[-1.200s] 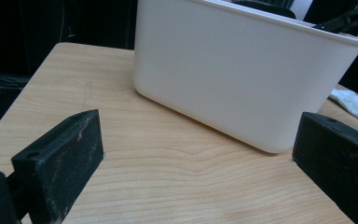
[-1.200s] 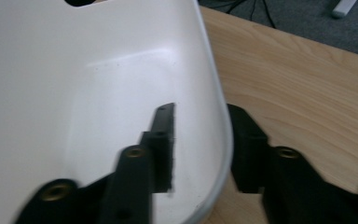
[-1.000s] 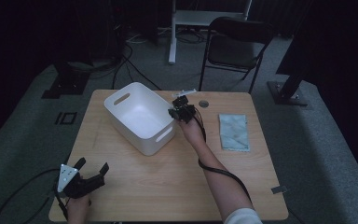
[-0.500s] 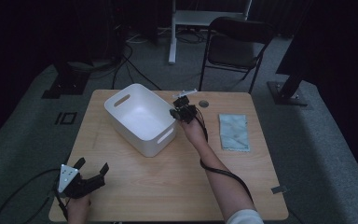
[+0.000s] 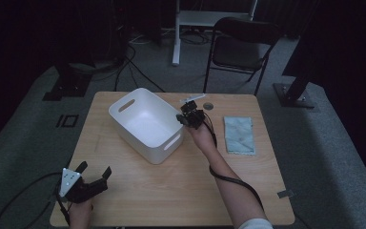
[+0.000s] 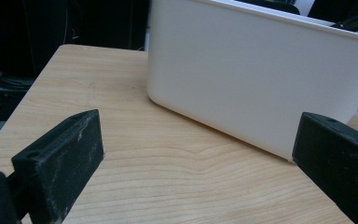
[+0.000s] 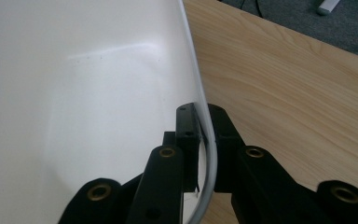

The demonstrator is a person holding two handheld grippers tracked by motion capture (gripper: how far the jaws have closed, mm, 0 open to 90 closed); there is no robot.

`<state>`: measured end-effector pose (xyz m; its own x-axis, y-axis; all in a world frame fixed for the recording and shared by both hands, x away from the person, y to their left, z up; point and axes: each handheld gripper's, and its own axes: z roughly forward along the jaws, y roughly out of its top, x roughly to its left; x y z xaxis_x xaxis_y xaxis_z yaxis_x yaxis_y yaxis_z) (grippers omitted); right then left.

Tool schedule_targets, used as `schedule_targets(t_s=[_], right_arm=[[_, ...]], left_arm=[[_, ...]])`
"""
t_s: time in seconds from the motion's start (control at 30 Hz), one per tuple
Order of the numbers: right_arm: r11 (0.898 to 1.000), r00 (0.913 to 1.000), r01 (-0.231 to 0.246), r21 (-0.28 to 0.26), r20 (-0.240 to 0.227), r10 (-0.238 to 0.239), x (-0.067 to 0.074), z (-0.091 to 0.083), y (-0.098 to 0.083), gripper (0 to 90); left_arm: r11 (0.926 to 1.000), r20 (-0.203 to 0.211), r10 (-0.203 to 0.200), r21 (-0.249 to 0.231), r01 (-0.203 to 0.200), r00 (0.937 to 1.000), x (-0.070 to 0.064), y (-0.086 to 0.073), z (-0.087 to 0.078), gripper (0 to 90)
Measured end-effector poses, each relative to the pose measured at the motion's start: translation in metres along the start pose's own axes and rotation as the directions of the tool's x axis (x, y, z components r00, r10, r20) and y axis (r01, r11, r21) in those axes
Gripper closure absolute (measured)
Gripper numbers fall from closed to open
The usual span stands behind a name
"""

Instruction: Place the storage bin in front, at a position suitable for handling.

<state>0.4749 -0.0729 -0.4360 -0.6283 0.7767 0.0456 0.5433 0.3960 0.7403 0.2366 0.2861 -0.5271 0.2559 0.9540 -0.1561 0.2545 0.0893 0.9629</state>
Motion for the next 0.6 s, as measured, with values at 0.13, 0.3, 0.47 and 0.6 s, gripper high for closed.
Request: schedule_targets(t_s=[0.13, 0.3, 0.47, 0.6], right_arm=[[1.0, 0.9999, 0.009, 0.009, -0.005, -0.009, 0.0, -0.004, -0.002, 85.2], [1.0, 0.9997, 0.018, 0.013, -0.015, -0.017, -0.002, -0.009, -0.006, 85.4], [1.0, 0.9994, 0.024, 0.018, -0.025, -0.023, -0.004, -0.015, -0.011, 85.6], [0.999, 0.9988, 0.039, 0.022, -0.031, -0.038, -0.006, -0.019, -0.014, 85.7]], left_arm=[[1.0, 0.001, -0.001, 0.001, 0.001, 1.0, 0.0, 0.0, 0.0, 2.3], [1.0, 0.003, 0.0, 0.001, 0.0, 1.0, -0.001, 0.0, 0.0, 2.3], [1.0, 0.004, 0.002, 0.006, -0.002, 1.0, -0.001, 0.0, 0.001, 2.3], [1.0, 0.003, 0.0, 0.008, 0.0, 1.0, -0.001, 0.0, 0.001, 2.3]])
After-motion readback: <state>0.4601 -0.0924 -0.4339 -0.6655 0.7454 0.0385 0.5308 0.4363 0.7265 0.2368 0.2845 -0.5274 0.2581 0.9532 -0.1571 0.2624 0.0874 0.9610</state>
